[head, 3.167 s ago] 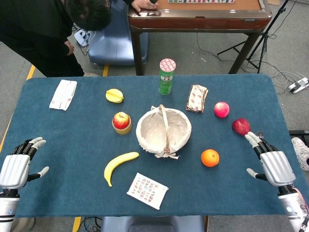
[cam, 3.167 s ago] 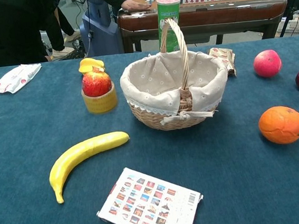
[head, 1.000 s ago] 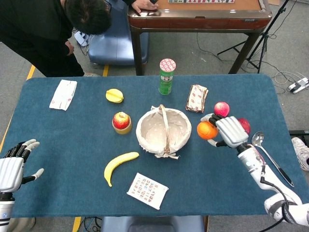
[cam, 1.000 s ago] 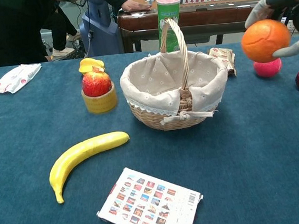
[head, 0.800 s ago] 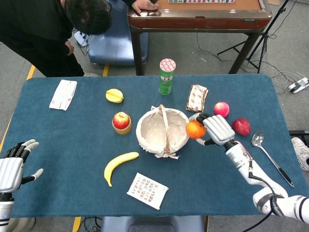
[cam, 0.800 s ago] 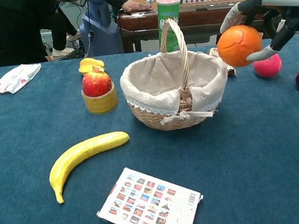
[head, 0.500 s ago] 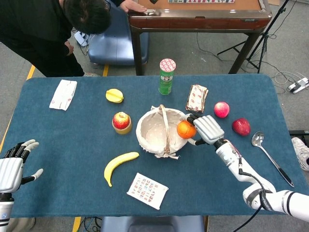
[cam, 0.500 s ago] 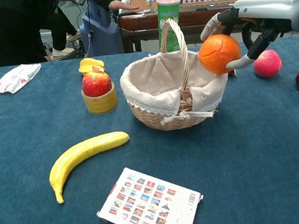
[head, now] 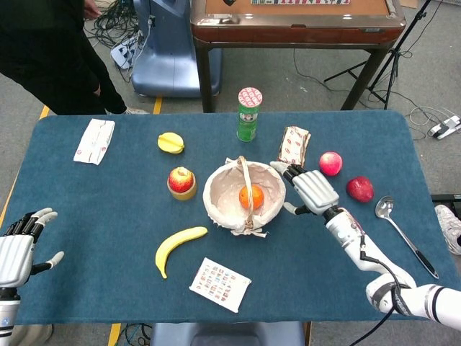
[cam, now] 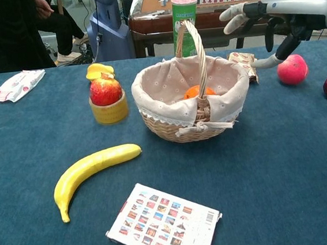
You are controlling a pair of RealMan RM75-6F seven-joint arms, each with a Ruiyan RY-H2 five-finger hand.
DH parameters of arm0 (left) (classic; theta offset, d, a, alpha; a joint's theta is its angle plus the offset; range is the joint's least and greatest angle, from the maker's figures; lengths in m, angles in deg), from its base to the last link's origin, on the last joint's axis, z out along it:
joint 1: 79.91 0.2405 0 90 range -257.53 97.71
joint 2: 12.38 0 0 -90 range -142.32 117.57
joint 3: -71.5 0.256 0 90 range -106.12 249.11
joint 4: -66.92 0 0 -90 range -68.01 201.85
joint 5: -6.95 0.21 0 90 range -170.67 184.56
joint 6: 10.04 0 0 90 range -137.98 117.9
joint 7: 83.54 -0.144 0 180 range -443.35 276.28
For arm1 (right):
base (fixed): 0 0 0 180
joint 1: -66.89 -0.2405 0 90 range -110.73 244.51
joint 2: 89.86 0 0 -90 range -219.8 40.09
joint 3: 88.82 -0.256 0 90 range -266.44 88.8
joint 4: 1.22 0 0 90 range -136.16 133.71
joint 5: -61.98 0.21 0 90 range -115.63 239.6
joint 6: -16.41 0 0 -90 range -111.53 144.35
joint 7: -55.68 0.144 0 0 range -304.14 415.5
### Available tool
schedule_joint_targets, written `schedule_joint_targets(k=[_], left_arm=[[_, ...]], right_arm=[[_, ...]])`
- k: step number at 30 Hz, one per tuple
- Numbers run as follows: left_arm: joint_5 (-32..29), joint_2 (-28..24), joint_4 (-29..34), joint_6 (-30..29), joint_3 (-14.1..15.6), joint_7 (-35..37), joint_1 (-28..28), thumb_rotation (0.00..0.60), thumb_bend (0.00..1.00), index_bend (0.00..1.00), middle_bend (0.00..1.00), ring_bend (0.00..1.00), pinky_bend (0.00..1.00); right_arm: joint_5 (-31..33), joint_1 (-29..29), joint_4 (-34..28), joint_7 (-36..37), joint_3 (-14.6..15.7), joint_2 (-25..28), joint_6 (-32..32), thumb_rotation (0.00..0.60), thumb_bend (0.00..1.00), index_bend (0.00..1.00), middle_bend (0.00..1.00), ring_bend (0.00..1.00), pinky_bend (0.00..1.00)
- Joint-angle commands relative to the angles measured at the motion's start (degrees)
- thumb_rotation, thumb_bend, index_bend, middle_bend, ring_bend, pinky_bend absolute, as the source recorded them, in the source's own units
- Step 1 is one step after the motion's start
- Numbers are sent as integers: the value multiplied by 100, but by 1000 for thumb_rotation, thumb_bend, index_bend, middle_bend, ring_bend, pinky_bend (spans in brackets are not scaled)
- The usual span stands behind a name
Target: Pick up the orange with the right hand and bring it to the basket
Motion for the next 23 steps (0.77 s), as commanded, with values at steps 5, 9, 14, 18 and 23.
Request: schedule_joint_targets(k=[5, 9, 14, 18, 23], left_arm=[[-34, 31, -61, 61, -13, 13, -28, 600, 171, 270, 195, 169, 233], [-26, 52, -91, 87, -25, -13, -59, 600, 171, 269, 195, 169, 233], [-24, 66, -79, 109, -32, -35, -83, 600, 171, 270, 195, 169, 233], [0, 80, -34, 125, -26, -89, -104, 600, 171, 270, 195, 168, 232], [-10, 57, 39, 148, -21, -141, -115, 600, 171, 269, 195, 168, 232]], right_arm=[[-26, 763, -386, -416, 375, 540, -915, 600, 265, 56, 142, 148, 450], [-191, 1256, -507, -414, 616, 827, -1456, 600, 265, 56, 143, 148, 442], [-493, 1805, -483, -258, 906, 1035, -2036, 600, 258, 55, 146, 152, 437], [-777, 2236, -441, -143, 1103, 1125, -2551, 600, 257, 56, 149, 155, 437], [-1021, 2706, -362, 80, 1232, 1195, -3132, 600, 256, 55, 172, 171, 437]])
